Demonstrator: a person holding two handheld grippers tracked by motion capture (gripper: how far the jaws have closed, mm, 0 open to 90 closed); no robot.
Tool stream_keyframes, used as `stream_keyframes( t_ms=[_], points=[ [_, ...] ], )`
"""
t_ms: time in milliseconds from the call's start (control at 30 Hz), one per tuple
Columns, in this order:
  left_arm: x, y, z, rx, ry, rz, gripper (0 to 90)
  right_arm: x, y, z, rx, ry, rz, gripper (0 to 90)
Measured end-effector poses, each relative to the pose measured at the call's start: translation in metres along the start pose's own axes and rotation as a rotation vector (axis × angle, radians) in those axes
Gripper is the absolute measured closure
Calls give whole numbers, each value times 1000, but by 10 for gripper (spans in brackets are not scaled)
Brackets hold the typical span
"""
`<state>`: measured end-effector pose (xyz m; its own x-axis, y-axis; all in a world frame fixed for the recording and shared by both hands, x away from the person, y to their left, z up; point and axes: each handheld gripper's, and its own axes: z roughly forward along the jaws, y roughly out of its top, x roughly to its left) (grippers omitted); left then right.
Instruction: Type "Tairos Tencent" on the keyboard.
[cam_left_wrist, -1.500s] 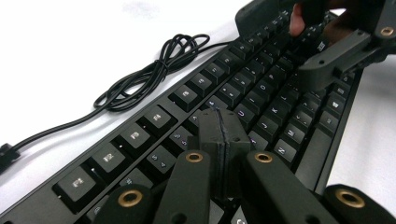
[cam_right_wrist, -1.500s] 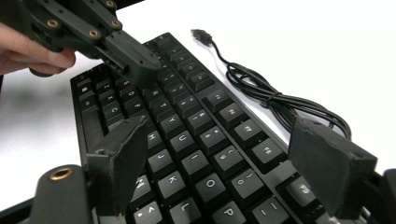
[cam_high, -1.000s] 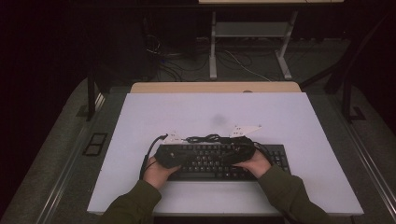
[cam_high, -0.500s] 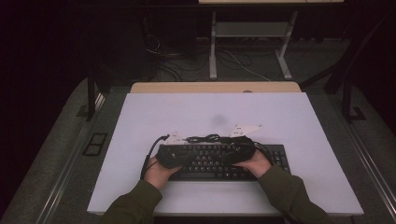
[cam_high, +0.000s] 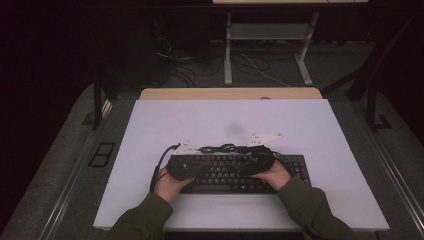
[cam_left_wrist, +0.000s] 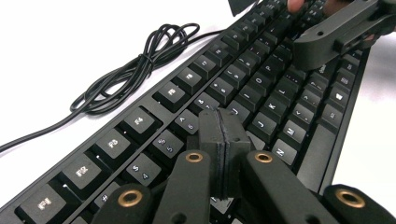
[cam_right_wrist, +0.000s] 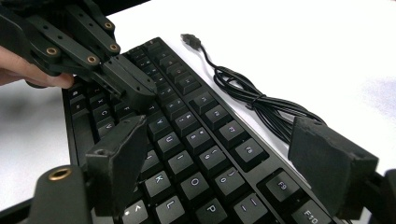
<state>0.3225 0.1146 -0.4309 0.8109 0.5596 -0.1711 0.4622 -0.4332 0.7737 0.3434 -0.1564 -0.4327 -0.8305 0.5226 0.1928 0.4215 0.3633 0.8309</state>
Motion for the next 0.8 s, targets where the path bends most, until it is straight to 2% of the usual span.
stream_keyframes(
  t_ms=[300, 533, 667, 800],
  points=[
    [-1, 2, -3, -5, -4, 18, 810, -3, -1, -2, -1, 1, 5, 192],
    [1, 1, -6, -21, -4, 7, 733, -6, -3, -4, -5, 8, 19, 193],
    [1, 1, -9, -26, -1, 5, 634, -7, -4, -7, -9, 6, 16, 192],
    [1, 1, -11, -33, -8, 22, 528, -8, -6, -9, -6, 0, 17, 192]
  ],
)
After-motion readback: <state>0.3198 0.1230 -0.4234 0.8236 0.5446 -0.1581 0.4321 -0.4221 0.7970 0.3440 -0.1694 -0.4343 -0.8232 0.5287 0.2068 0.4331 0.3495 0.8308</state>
